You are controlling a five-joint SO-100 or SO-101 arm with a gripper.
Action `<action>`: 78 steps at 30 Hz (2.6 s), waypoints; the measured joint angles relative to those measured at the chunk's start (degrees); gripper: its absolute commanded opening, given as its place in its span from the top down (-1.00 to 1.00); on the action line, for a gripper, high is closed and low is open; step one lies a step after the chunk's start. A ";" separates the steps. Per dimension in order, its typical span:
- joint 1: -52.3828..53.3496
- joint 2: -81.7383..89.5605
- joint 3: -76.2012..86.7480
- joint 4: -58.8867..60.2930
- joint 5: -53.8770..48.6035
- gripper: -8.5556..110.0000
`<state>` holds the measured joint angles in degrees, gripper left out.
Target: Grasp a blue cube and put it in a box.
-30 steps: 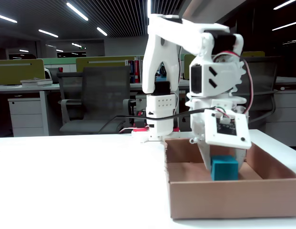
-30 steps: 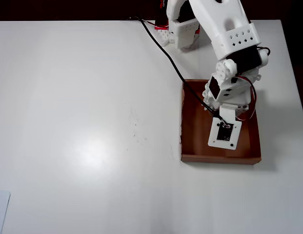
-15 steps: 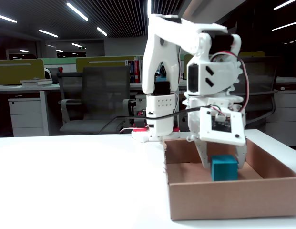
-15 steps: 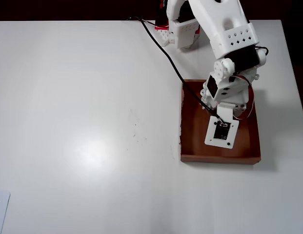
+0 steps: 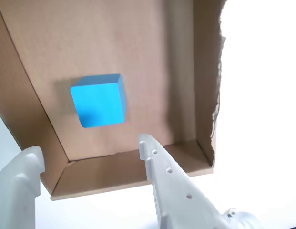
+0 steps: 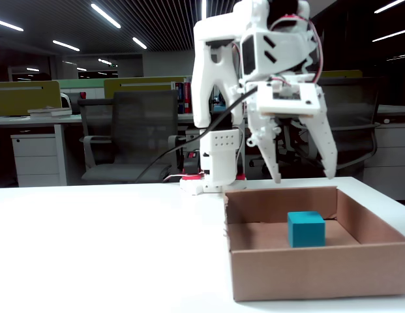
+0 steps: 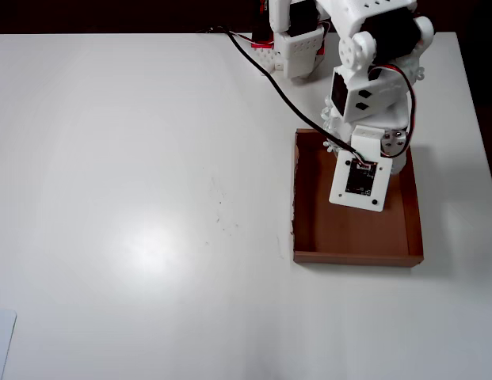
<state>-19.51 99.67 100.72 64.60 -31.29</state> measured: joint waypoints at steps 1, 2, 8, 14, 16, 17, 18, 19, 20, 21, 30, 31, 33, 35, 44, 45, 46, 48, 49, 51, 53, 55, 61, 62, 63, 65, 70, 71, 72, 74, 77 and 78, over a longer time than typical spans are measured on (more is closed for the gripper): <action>0.26 1.76 0.18 0.62 0.00 0.47; 0.44 3.60 0.53 1.14 0.00 0.48; 1.85 17.23 5.89 1.93 -4.13 0.53; 1.93 26.54 12.74 2.11 -9.49 0.53; 1.93 29.36 14.94 2.11 -11.16 0.53; 1.93 30.67 16.00 2.11 -12.22 0.53; 1.93 32.26 17.23 2.11 -13.01 0.53; 1.93 33.66 18.54 2.11 -13.97 0.53; 1.93 35.07 19.78 2.11 -14.85 0.53; 1.93 36.65 21.09 2.11 -15.56 0.53; 3.87 51.86 34.89 -2.11 -23.55 0.53; 4.48 56.95 39.29 -3.43 -25.31 0.53; 4.75 59.59 41.75 -4.04 -25.93 0.53; 5.01 64.07 45.79 -4.75 -26.54 0.53; 5.10 81.04 60.03 -5.45 -26.63 0.55; 5.10 81.30 61.35 -5.45 -26.63 0.56; 5.10 81.83 64.86 -6.86 -26.54 0.57; 5.10 81.65 65.48 -8.00 -26.46 0.58; 5.10 81.83 66.36 -9.58 -26.28 0.58; 5.01 82.09 69.26 -11.16 -26.10 0.59; 3.96 82.27 69.35 -10.81 -24.79 0.59; 3.43 82.27 69.35 -10.55 -24.26 0.59; 1.76 83.32 69.87 -8.61 -21.97 0.61; 1.76 83.41 69.87 -8.17 -21.97 0.61; 1.76 83.41 69.87 -7.56 -21.97 0.61; 1.76 83.32 69.87 -6.50 -21.97 0.61; 0.79 83.32 69.79 -4.39 -21.97 0.60; 0.79 83.32 69.79 -4.13 -21.97 0.60; 0.79 83.32 69.79 -3.96 -21.97 0.60; 0.79 83.32 69.79 -3.60 -21.97 0.60; 0.79 83.32 69.79 -3.16 -21.97 0.60; 0.79 83.32 69.79 -3.16 -21.97 0.60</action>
<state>-18.72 182.99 170.51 61.44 -53.26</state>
